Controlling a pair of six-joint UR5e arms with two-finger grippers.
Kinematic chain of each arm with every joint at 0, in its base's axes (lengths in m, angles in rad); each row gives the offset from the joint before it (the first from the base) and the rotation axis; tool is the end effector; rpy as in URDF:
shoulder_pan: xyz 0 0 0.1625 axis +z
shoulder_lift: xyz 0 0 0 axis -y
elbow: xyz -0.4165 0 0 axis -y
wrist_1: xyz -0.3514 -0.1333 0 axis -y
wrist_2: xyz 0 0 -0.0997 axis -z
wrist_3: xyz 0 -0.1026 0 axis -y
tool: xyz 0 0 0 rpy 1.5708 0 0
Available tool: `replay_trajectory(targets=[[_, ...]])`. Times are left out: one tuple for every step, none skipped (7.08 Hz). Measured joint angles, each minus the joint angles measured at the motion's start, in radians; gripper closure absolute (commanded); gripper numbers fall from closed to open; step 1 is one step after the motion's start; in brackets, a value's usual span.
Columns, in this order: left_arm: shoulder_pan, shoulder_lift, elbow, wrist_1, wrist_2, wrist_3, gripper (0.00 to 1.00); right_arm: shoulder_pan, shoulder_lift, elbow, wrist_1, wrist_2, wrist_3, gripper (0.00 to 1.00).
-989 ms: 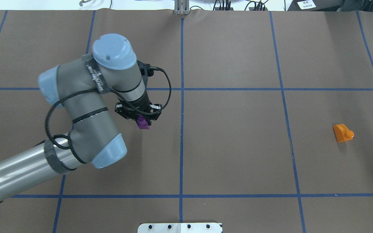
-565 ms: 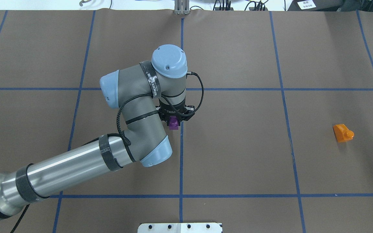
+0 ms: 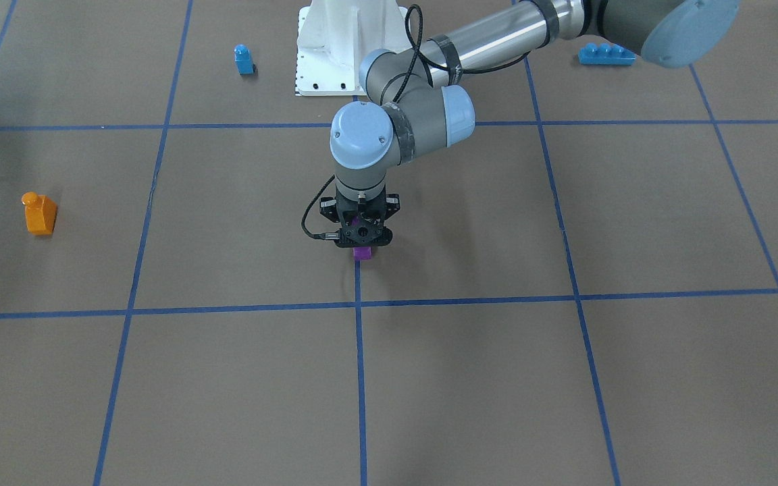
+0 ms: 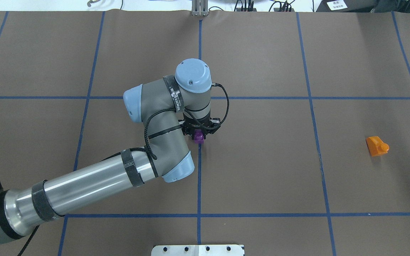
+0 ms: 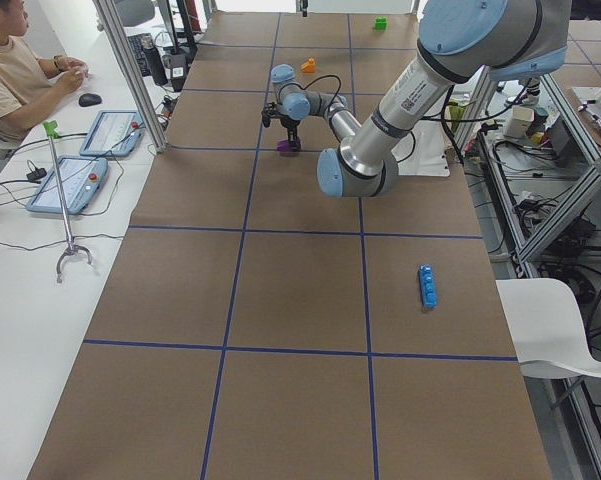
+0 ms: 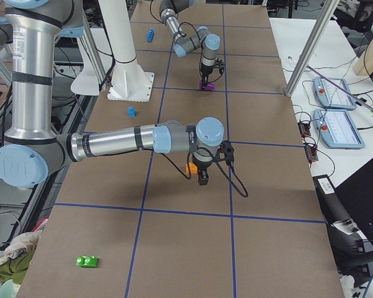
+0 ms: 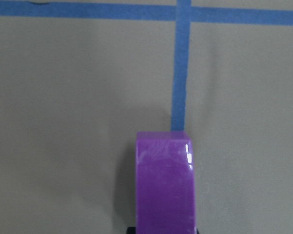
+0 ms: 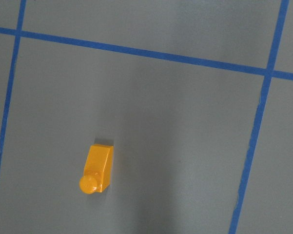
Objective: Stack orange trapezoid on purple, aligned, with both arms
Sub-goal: 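Carry the purple block with the left gripper to the table center, then lower the purple block, open the left gripper and lift away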
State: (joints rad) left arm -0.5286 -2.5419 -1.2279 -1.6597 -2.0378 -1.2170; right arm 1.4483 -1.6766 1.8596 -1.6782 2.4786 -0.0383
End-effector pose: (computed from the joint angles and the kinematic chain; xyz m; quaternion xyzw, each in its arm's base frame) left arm 0.6154 -0.4603 0.1946 -0.0501 0.4012 0.0014 0.9146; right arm 0.0025 -0.4091 0.5682 0.0155 -0.4392 -0.0886 0.8939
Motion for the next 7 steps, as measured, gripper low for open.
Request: replay_trajectory(targets=[[0.004, -0.003, 0.002, 0.0, 0.0, -0.006, 1.0, -0.003, 0.0, 0.0, 0.0, -0.001, 0.0, 0.0], [0.009, -0.004, 0.004, 0.001, 0.001, -0.008, 1.0, -0.005, 0.0, 0.0, 0.0, -0.001, 0.0, 0.0], [0.015, -0.004, 0.004, 0.001, 0.001, -0.008, 1.0, -0.007, 0.0, -0.001, 0.0, 0.0, 0.0, 0.0], [0.018, -0.004, 0.004, 0.001, 0.002, -0.008, 1.0, -0.008, 0.0, -0.001, 0.0, 0.0, 0.0, 0.0], [0.019, -0.004, 0.007, 0.001, 0.002, -0.007, 0.99, -0.009, 0.0, -0.001, 0.0, 0.0, 0.0, 0.0], [0.019, -0.005, 0.009, 0.0, 0.002, -0.007, 0.89, -0.009, 0.0, -0.001, 0.0, 0.0, 0.0, 0.0], [0.02, -0.005, 0.011, 0.0, 0.002, -0.006, 0.85, -0.01, 0.0, 0.0, 0.0, 0.0, 0.0, 0.0]])
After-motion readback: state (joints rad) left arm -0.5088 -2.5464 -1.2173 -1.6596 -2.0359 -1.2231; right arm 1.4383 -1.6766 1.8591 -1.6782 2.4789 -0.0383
